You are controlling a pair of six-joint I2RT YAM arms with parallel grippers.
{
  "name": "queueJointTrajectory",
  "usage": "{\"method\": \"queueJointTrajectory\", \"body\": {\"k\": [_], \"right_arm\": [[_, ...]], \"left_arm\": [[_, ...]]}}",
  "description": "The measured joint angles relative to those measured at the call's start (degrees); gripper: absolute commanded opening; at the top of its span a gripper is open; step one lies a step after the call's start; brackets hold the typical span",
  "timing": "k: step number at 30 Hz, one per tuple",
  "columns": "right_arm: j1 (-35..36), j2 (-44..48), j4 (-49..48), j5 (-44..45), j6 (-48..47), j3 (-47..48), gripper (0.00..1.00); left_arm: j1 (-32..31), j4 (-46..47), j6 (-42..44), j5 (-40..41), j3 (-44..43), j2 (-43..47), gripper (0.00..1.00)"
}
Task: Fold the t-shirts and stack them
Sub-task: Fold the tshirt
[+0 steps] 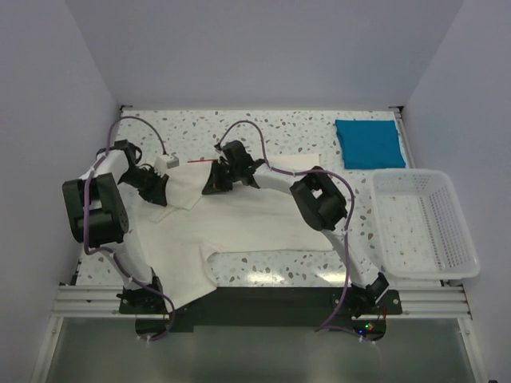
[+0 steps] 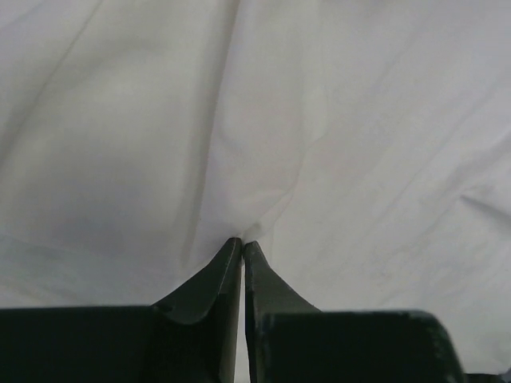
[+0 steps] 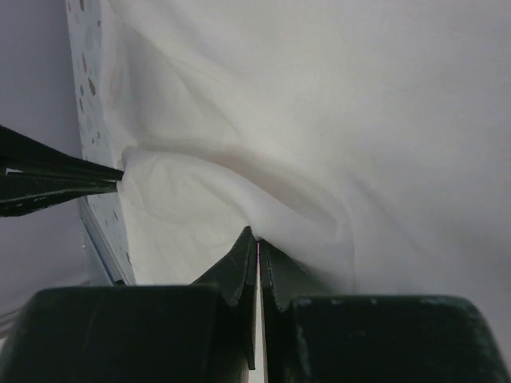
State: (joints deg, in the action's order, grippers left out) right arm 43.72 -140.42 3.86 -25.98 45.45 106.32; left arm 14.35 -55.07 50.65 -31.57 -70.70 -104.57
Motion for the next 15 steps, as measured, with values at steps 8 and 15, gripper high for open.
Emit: {"method": "queueJointTrajectory", "body": {"k": [8, 15], "right_arm": [[-1.4, 0.9, -2.3, -1.8, 0.7, -3.8, 0.00], [-2.3, 5.7, -1.9, -2.5, 1.1, -8.3, 0.00]], "left_arm": [[-2.0, -6.6, 2.8, -3.0, -0.5, 0.4, 0.00], [-4.0, -10.1, 3.1, -4.6, -0.5, 3.0, 0.00]]}}
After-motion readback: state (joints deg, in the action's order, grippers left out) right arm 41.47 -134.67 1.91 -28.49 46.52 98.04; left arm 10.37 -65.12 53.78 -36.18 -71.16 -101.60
